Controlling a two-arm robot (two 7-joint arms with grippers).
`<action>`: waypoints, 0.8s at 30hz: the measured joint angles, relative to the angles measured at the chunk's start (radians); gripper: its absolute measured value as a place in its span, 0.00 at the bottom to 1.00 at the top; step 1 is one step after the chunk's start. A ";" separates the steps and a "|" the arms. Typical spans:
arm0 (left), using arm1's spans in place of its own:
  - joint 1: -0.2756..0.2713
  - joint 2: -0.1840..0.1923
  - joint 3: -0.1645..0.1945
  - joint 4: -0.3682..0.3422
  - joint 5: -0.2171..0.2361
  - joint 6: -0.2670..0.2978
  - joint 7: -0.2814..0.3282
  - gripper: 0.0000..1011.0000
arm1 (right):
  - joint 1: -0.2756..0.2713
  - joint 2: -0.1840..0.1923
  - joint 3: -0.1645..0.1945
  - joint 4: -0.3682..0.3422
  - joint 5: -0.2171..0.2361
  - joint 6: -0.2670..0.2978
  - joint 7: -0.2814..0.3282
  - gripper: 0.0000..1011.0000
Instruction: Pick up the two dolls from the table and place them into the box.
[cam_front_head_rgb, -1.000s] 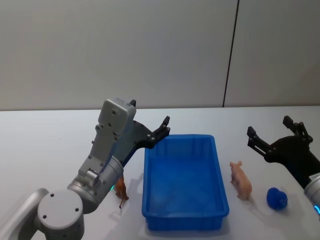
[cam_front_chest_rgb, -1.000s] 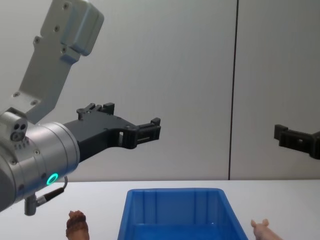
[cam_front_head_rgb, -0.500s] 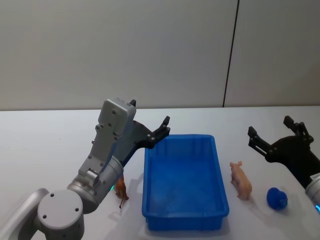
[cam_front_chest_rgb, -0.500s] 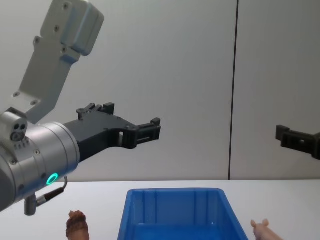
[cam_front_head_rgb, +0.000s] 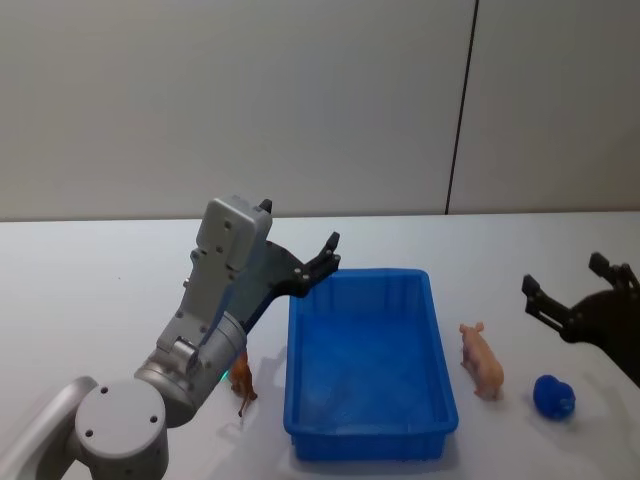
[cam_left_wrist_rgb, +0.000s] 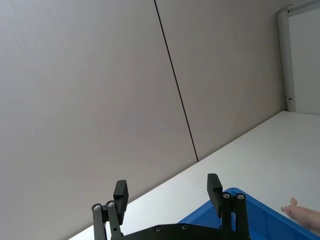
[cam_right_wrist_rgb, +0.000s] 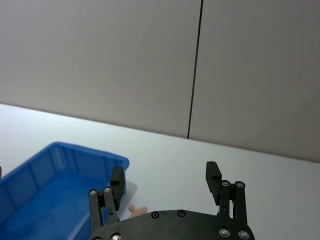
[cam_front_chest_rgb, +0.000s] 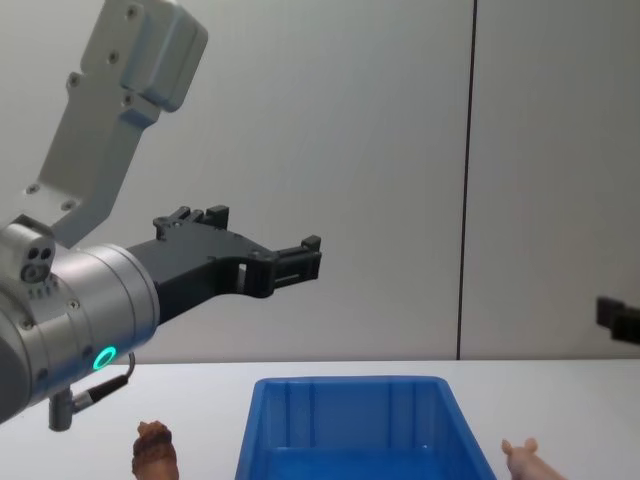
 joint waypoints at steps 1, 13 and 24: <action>0.000 0.000 0.000 0.000 0.000 0.000 0.000 0.99 | -0.005 0.008 0.005 0.004 0.005 0.007 0.010 0.99; 0.000 0.000 0.000 0.000 0.000 0.000 0.000 0.99 | -0.055 0.063 0.026 0.019 0.003 0.060 0.072 0.99; 0.000 0.000 0.000 0.000 0.000 0.000 0.000 0.99 | -0.090 0.085 0.025 0.038 -0.024 0.094 0.104 0.99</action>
